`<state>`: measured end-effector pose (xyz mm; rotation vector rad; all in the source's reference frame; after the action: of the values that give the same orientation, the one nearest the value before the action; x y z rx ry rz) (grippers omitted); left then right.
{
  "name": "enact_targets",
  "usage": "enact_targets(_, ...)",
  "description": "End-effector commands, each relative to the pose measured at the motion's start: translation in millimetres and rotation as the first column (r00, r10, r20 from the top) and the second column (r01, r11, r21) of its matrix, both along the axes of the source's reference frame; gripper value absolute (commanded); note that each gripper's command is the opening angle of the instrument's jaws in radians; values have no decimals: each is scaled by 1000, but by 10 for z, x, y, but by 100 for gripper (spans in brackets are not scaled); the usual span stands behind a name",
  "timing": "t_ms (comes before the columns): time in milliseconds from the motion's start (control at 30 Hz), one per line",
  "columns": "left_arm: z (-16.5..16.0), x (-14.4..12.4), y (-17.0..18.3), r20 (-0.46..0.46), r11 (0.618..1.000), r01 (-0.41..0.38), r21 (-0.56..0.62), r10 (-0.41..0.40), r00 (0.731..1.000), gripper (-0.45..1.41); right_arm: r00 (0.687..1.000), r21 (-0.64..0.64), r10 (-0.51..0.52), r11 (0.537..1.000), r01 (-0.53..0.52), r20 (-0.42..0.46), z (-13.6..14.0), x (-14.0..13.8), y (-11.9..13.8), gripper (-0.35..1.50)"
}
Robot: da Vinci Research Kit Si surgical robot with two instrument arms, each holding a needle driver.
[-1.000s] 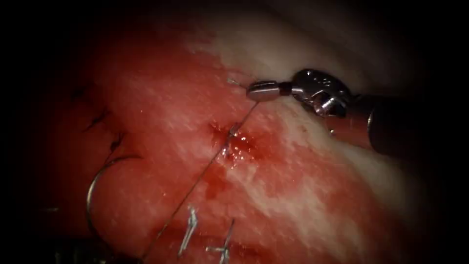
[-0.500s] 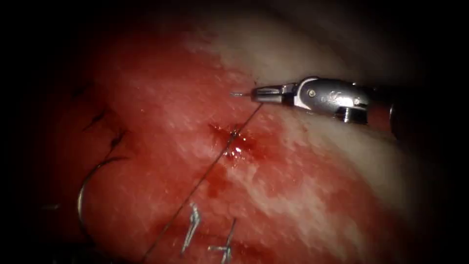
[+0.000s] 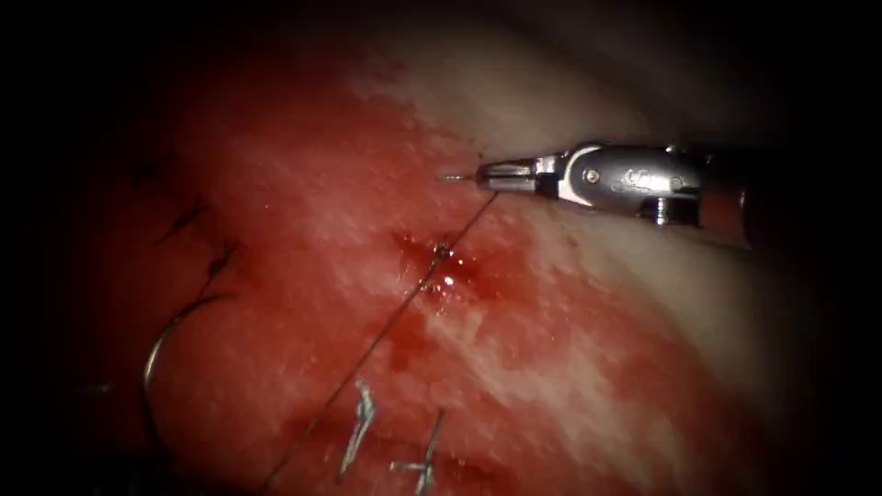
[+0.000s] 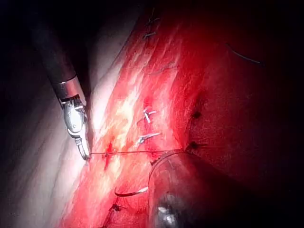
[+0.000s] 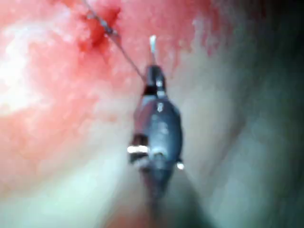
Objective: Wound Closure
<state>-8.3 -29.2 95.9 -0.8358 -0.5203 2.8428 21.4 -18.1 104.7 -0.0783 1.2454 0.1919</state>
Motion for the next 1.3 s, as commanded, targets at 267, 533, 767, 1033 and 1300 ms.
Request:
enact_targets(267, -5, -8, 17, 31, 1000, 24, 1, -24, 999, -45, 998, 95, -9, 995, 15, -64, 1, 14, -1, -35)
enact_targets(533, -29, -16, 76, 85, 991, 135, -28, -132, 988, -45, 973, 213, 115, 975, -71, -202, -25, 14, 0, 41)
enact_targets(767, -45, -16, 130, 143, 981, 188, -52, -179, 973, -45, 936, 399, 235, 909, -117, -261, -53, 1, 17, 128)
enact_targets(1033, -49, -6, 181, 161, 969, 231, -87, -215, 963, -45, 924, 442, 258, 890, -114, -282, -70, -25, 17, 130)
enact_targets(1300, -34, -39, 215, 182, 971, 221, -95, -201, 962, -45, 943, 422, 249, 896, -137, -221, -55, 23, -20, 58)
